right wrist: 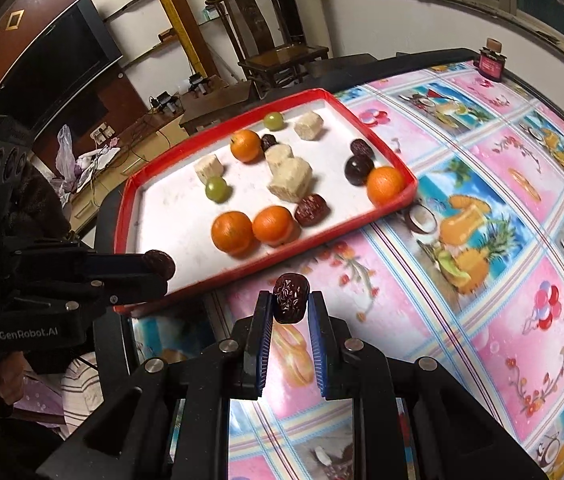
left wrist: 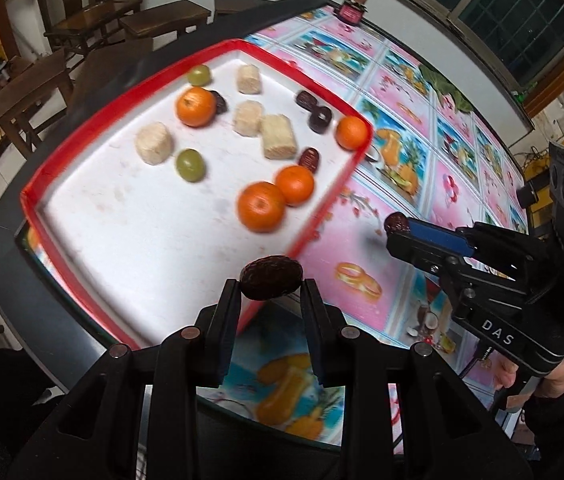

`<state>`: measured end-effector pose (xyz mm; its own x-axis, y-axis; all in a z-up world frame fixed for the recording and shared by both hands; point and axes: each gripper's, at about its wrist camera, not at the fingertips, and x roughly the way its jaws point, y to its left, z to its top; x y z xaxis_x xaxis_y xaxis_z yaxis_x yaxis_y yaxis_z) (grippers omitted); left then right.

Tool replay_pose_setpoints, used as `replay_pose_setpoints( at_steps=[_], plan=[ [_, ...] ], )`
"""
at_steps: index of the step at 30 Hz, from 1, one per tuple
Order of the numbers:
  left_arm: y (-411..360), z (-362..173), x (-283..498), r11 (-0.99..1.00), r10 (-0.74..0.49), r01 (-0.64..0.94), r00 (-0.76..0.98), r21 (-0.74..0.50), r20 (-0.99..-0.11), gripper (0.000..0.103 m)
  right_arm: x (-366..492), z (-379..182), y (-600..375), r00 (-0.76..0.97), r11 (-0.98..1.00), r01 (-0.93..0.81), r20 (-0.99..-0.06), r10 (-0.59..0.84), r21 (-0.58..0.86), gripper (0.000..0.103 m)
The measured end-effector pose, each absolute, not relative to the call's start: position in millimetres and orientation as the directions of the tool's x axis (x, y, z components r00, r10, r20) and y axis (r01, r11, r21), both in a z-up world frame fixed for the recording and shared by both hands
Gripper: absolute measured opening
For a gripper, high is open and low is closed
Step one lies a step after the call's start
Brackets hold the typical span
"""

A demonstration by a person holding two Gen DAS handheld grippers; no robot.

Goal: Organize fruits
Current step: 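Carry both dates over the tray and open the right tool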

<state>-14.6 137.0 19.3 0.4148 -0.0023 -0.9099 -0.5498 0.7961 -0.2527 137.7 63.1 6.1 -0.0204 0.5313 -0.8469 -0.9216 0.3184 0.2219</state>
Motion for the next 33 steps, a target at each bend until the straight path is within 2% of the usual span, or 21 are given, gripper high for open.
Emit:
replay_pose_setpoints(
  at_steps=[21, 33],
  plan=[
    [197, -6, -9, 0.8, 0.019, -0.558, 0.388, -0.218, -0.922, 0.028, 129, 10, 150, -0.054, 0.27, -0.936, -0.848, 0.527, 0.227, 0.018],
    [211, -21, -2, 0.793, -0.003, -0.562, 0.385, -0.237, -0.923, 0.028, 132, -16, 190, -0.079, 0.27, -0.934, -0.874, 0.48, 0.233, 0.018]
  ],
)
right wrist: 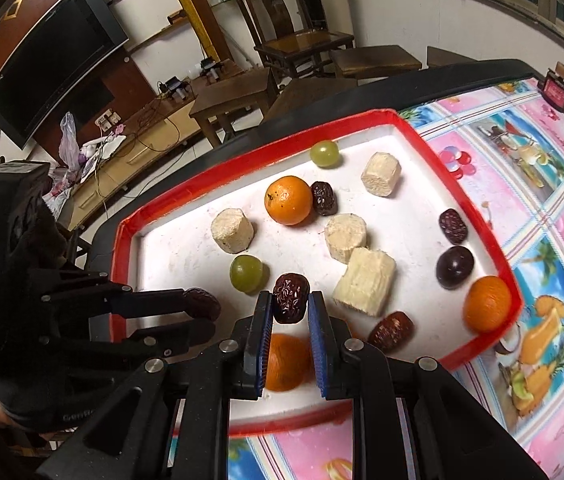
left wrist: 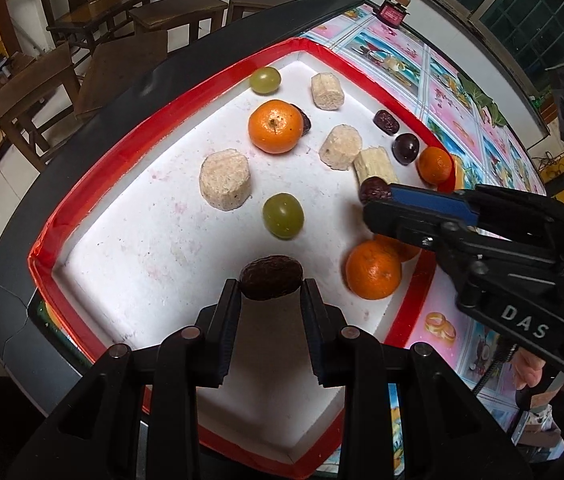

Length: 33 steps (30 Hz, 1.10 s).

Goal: Organize fruits
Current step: 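Carry both dates over the tray and open the right tool, then open the left tool to drop its date and withdraw both tools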

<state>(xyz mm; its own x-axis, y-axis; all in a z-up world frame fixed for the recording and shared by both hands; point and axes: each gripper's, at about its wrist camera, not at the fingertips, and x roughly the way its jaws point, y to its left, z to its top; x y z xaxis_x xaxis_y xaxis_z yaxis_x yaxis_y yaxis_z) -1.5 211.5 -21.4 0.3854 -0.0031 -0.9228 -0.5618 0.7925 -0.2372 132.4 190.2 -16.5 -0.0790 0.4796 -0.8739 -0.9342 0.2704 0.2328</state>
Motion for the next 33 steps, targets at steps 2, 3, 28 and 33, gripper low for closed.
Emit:
replay_pose_setpoints(
  at_steps=[2, 3, 28, 33],
  plan=[
    [214, -23, -1, 0.791, 0.003, -0.567, 0.381, -0.231, -0.924, 0.029, 133, -22, 195, -0.079, 0.271, -0.935, -0.879, 0.47, 0.229, 0.018],
    [214, -24, -1, 0.79, 0.006, -0.569, 0.38, -0.229, -0.925, 0.029, 134, -25, 197, -0.08, 0.274, -0.934, -0.882, 0.464, 0.229, 0.018],
    [211, -6, -15, 0.781, 0.109, -0.598, 0.416, -0.181, -0.903, 0.065, 126, 13, 127, 0.013, 0.332, -0.92, -0.83, 0.557, 0.209, 0.077],
    [196, 5, -18, 0.8, 0.198, -0.595, 0.388, -0.08, -0.9, 0.078, 127, 17, 93, 0.036, 0.414, -0.877, -0.826, 0.562, 0.243, 0.084]
  ],
)
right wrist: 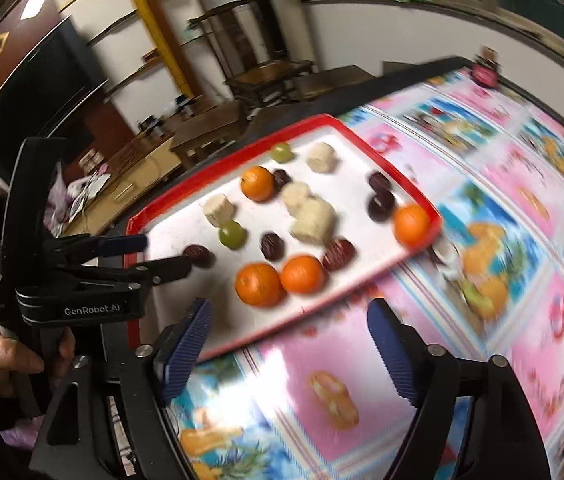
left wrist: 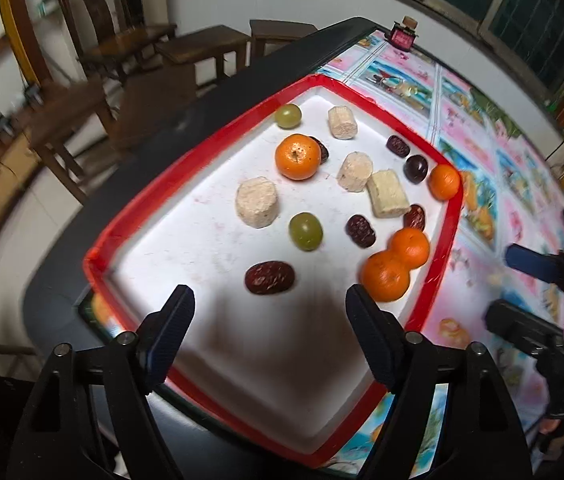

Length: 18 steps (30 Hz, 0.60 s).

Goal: Organize fruits
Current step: 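Open the left tool to drop its date and withdraw both tools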

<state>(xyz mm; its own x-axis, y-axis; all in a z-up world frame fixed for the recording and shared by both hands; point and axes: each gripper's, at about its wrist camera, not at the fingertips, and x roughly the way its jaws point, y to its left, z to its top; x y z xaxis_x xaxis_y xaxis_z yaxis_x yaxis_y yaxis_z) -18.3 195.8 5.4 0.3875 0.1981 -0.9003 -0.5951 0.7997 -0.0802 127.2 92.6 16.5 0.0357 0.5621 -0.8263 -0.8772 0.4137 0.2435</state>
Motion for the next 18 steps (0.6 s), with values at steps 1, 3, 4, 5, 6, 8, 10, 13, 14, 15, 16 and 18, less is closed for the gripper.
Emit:
replay_pose_setpoints(
  at_steps=[1, 3, 4, 5, 6, 8, 10, 13, 14, 15, 16, 18],
  plan=[
    [192, 8, -19, 0.805, 0.226, -0.591, 0.381, -0.048, -0.897, 0.078, 127, 17, 86, 0.042, 0.434, -0.865, -0.825, 0.563, 0.252, 0.087],
    [183, 13, -20, 0.811, 0.268, -0.585, 0.384, -0.008, -0.883, 0.078, 126, 16, 78, 0.058, 0.463, -0.849, -0.827, 0.559, 0.254, 0.092],
    [181, 16, -22, 0.814, 0.277, -0.581, 0.398, -0.006, -0.875, 0.078, 126, 16, 75, 0.063, 0.474, -0.843, -0.828, 0.558, 0.255, 0.093],
    [178, 20, -24, 0.815, 0.294, -0.579, 0.41, 0.002, -0.864, 0.078, 125, 16, 72, 0.066, 0.479, -0.84, -0.828, 0.556, 0.254, 0.093],
    [175, 26, -26, 0.815, 0.316, -0.579, 0.419, 0.018, -0.851, 0.078, 124, 16, 70, 0.071, 0.481, -0.84, -0.829, 0.555, 0.25, 0.095],
    [172, 35, -29, 0.816, 0.335, -0.578, 0.438, 0.024, -0.834, 0.078, 121, 19, 67, 0.075, 0.478, -0.844, -0.828, 0.555, 0.244, 0.101],
    [173, 40, -32, 0.814, 0.326, -0.581, 0.449, 0.005, -0.832, 0.078, 115, 22, 65, 0.072, 0.466, -0.852, -0.828, 0.556, 0.238, 0.101],
    [178, 41, -38, 0.798, 0.32, -0.602, 0.449, -0.019, -0.834, 0.078, 106, 26, 62, 0.073, 0.445, -0.865, -0.819, 0.568, 0.232, 0.101],
    [178, 42, -39, 0.789, 0.331, -0.614, 0.445, -0.014, -0.832, 0.078, 103, 27, 61, 0.073, 0.44, -0.868, -0.818, 0.571, 0.23, 0.101],
    [179, 42, -41, 0.781, 0.341, -0.624, 0.436, -0.007, -0.833, 0.078, 100, 28, 62, 0.069, 0.431, -0.873, -0.816, 0.574, 0.229, 0.101],
    [178, 42, -42, 0.778, 0.344, -0.629, 0.431, -0.005, -0.834, 0.078, 97, 28, 62, 0.066, 0.425, -0.876, -0.816, 0.575, 0.229, 0.101],
    [179, 40, -45, 0.768, 0.334, -0.64, 0.419, -0.014, -0.844, 0.079, 91, 28, 62, 0.069, 0.413, -0.885, -0.815, 0.575, 0.217, 0.101]
  ],
)
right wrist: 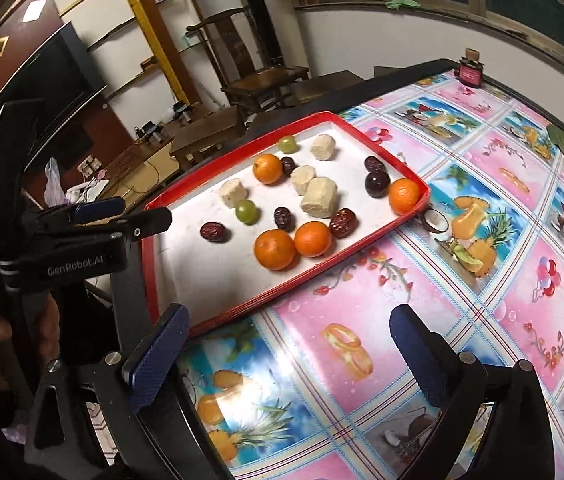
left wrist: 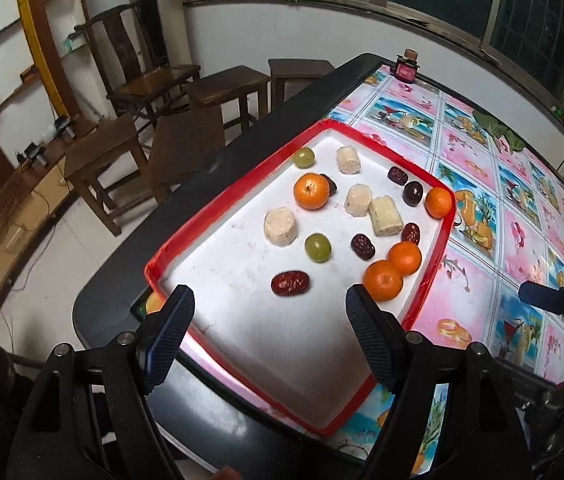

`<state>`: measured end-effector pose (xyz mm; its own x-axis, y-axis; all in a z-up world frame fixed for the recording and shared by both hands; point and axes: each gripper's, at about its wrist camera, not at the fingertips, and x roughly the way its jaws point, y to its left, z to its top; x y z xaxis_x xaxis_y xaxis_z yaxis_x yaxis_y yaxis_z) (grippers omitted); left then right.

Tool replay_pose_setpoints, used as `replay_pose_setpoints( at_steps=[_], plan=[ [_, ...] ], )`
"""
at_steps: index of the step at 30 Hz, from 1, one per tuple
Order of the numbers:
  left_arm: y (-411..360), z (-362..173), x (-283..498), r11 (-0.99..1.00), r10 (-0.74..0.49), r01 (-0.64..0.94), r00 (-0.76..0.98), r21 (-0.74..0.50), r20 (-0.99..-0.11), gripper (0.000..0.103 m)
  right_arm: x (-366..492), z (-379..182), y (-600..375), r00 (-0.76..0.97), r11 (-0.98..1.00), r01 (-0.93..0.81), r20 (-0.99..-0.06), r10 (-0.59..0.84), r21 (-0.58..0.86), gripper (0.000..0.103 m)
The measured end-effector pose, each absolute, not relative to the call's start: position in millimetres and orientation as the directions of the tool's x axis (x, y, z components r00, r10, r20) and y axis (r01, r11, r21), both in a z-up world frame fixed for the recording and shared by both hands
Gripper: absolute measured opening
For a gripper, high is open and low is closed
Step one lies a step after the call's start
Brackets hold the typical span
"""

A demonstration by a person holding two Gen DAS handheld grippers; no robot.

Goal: Organize fruits
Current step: 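Open the left tool to drop its date and withdraw both tools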

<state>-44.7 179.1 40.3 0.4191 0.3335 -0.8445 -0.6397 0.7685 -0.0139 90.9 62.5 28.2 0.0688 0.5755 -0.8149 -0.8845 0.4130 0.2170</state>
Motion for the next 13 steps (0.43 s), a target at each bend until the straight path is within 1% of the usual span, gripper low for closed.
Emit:
replay_pose_setpoints(
  at_steps=[2, 5, 10, 13],
  plan=[
    [179, 37, -47, 0.748, 0.344, -0.664, 0.387, 0.0, -0.856, 0.079, 86, 28, 63, 0.068, 0.403, -0.89, -0.813, 0.578, 0.212, 0.101],
    [178, 35, -52, 0.711, 0.373, -0.703, 0.344, 0.028, -0.862, 0.084, 82, 28, 63, 0.057, 0.392, -0.893, -0.81, 0.584, 0.22, 0.101],
    [173, 36, -59, 0.68, 0.424, -0.729, 0.301, 0.08, -0.854, 0.084, 76, 29, 62, 0.043, 0.378, -0.897, -0.803, 0.594, 0.231, 0.101],
    [168, 34, -58, 0.692, 0.413, -0.718, 0.31, 0.074, -0.856, 0.084, 74, 30, 59, 0.039, 0.377, -0.896, -0.804, 0.593, 0.234, 0.101]
  ],
)
